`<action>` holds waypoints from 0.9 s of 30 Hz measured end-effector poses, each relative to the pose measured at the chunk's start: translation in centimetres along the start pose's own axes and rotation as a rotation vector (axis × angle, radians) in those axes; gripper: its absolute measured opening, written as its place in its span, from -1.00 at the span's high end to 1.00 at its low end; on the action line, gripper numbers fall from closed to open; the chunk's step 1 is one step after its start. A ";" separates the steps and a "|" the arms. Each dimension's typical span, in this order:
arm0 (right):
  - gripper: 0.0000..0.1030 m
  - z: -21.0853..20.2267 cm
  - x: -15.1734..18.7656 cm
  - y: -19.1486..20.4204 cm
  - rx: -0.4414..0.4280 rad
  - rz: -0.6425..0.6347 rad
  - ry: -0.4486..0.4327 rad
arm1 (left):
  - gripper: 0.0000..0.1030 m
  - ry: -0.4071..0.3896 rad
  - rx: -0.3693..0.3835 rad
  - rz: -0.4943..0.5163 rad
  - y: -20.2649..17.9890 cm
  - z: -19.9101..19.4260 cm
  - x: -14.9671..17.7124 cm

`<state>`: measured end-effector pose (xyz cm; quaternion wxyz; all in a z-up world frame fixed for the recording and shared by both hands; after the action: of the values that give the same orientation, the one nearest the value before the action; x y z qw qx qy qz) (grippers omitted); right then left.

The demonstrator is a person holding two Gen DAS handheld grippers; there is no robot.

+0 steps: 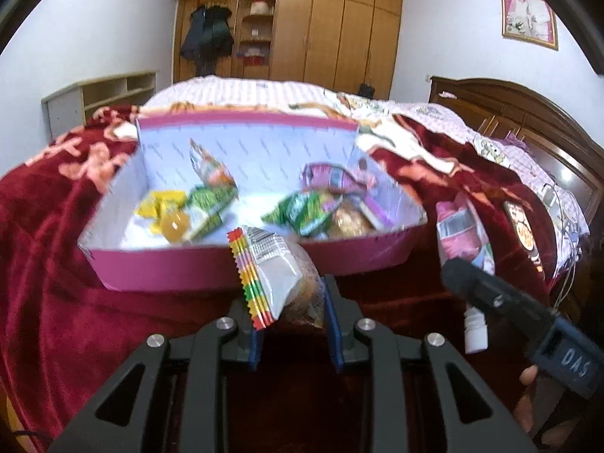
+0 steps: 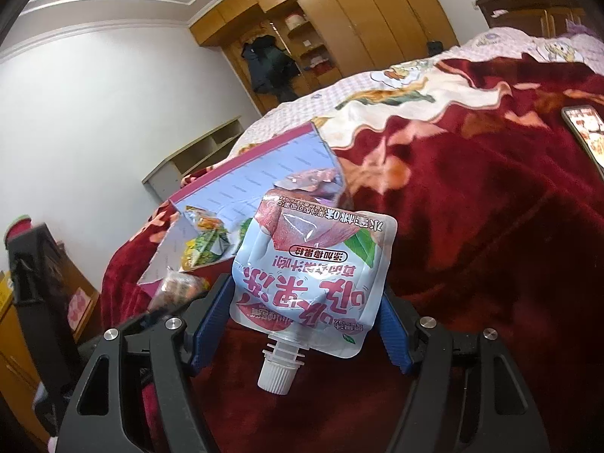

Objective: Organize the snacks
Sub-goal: 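Drop the orange candy bag in the box with left tool while right tool carries pouch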

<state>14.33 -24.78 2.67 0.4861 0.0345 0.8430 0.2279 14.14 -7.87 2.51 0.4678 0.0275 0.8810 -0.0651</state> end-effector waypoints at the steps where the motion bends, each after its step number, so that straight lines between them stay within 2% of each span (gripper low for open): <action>1: -0.40 0.0 0.0 0.1 0.000 -0.005 0.000 | 0.45 -0.011 -0.004 0.002 0.1 -0.3 -0.4; 13: -0.40 2.1 -1.3 3.3 -0.002 -0.102 0.031 | 0.45 -0.059 -0.038 -0.005 2.6 -0.3 -3.8; 27: -0.40 6.4 -4.5 5.5 0.026 -0.204 0.035 | 0.45 -0.082 -0.077 0.005 5.0 2.8 -7.8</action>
<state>21.15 -18.84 5.88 0.4913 -0.0491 0.8535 0.1668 21.35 -3.23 7.01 0.5045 0.0091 0.8628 -0.0312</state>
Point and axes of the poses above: each gripper's, at about its wrist camera, not at the fingertips, and z roughly the way its jaws point, y to its left, x to its underside, the point moved 8 cm from there along z, roughly the way its jaws point, and after that the axes turned 2 degrees about -y, right-handed, at the moved point
